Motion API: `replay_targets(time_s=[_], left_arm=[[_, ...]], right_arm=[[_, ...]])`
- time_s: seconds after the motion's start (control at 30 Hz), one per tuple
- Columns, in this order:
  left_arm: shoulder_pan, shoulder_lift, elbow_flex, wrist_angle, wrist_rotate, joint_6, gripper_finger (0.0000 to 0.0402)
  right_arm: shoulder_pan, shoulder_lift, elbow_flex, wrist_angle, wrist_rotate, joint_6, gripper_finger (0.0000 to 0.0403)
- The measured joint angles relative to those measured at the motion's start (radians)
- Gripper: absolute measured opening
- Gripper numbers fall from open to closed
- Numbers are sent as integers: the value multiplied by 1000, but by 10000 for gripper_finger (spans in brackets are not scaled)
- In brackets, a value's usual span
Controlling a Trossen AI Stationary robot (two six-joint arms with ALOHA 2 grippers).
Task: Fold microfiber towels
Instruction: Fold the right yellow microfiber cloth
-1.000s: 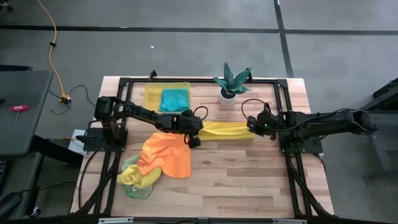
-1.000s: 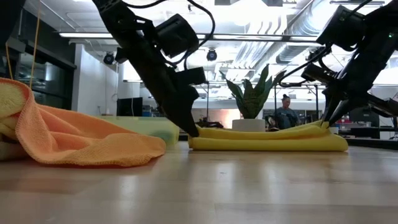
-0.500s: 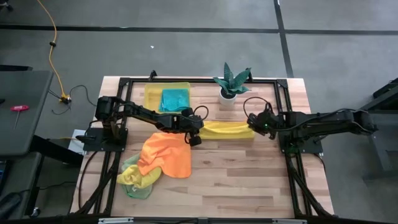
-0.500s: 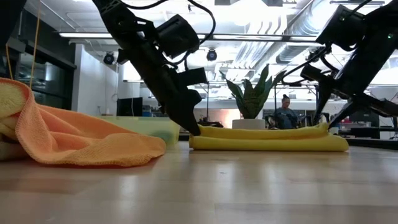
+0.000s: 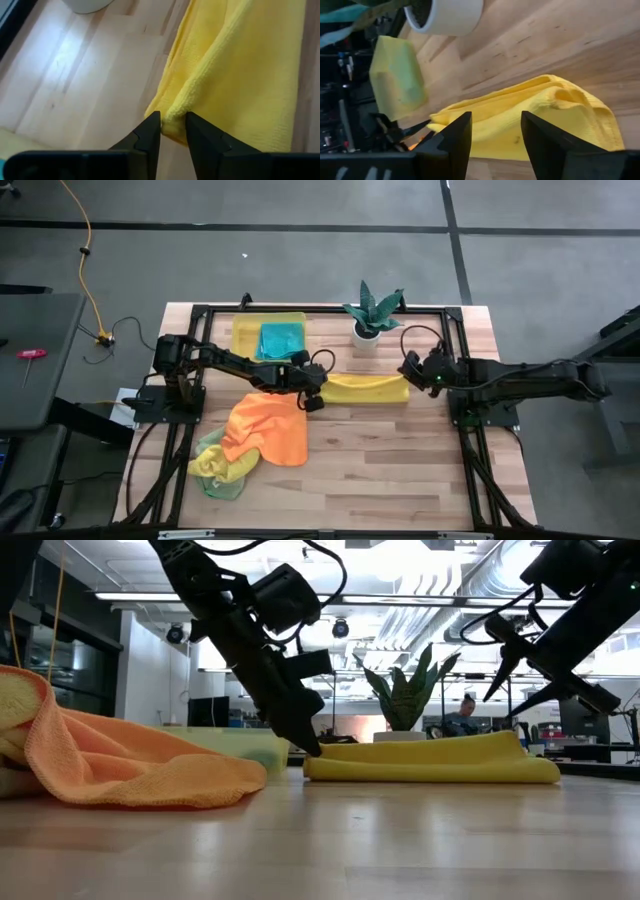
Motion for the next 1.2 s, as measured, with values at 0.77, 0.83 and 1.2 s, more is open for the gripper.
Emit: replay_targets(time_s=[0.77, 0.83, 1.2], left_arm=[[19, -197, 0, -89, -122, 165, 240], [18, -252, 0, -89, -70, 122, 240], [-27, -498, -195, 463, 435, -170, 142]], right_arm=[[0, -14, 0, 198, 9, -232, 158], [0, 1, 0, 272, -25, -315, 143], [4, 283, 35, 448, -260, -523, 8]])
